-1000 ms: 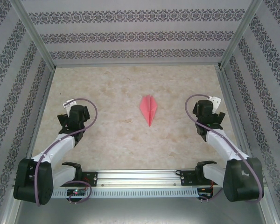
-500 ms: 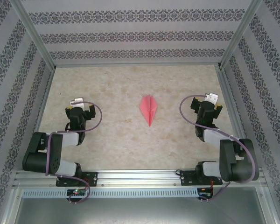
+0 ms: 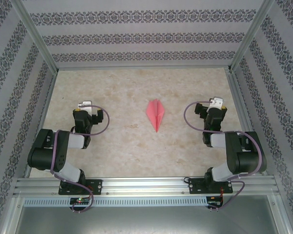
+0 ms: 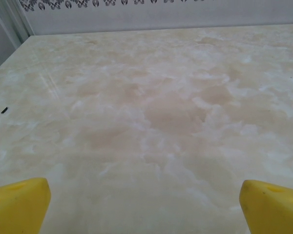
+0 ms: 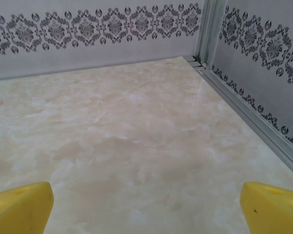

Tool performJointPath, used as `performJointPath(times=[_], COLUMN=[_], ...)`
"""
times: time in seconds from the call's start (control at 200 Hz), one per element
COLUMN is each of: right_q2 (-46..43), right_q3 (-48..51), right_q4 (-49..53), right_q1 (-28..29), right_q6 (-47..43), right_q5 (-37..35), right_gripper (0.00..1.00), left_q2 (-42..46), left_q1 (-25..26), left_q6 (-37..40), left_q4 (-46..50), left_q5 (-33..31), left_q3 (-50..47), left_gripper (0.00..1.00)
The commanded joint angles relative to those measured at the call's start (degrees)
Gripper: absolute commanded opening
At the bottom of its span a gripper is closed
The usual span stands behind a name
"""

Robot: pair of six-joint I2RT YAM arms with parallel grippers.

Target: Fold a paper plane with a square sheet of paper (pick it up from the middle)

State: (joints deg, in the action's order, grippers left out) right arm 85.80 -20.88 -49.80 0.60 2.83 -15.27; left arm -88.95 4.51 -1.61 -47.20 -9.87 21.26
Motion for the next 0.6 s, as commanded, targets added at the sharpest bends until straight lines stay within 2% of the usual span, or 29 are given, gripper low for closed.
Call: performJointPath(times=[0.0, 0.125, 0.594], right_q2=[-0.27, -0.06, 0.11], right_q3=[-0.44, -0.3, -0.38], right_q4=[-1.26, -1.85, -2.05], right_q1=[-0.06, 0.01, 0.04], right_q6=[-0.72, -0.81, -0.9], right_q5=[0.4, 0.34, 0.26], right_gripper=[0.98, 0.98, 0.98], left_q2=[-0.35, -0.36, -0.65], left_q1=[-0.12, -0.03, -0.13], left_q6=[1.34, 2.96, 3.1], left_q4=[-2.82, -0.45, 0.0], left_q5=[0.02, 4.26, 4.59], left_q3=[1.16, 2.38, 2.76], left_gripper=[1.0, 1.0, 1.0])
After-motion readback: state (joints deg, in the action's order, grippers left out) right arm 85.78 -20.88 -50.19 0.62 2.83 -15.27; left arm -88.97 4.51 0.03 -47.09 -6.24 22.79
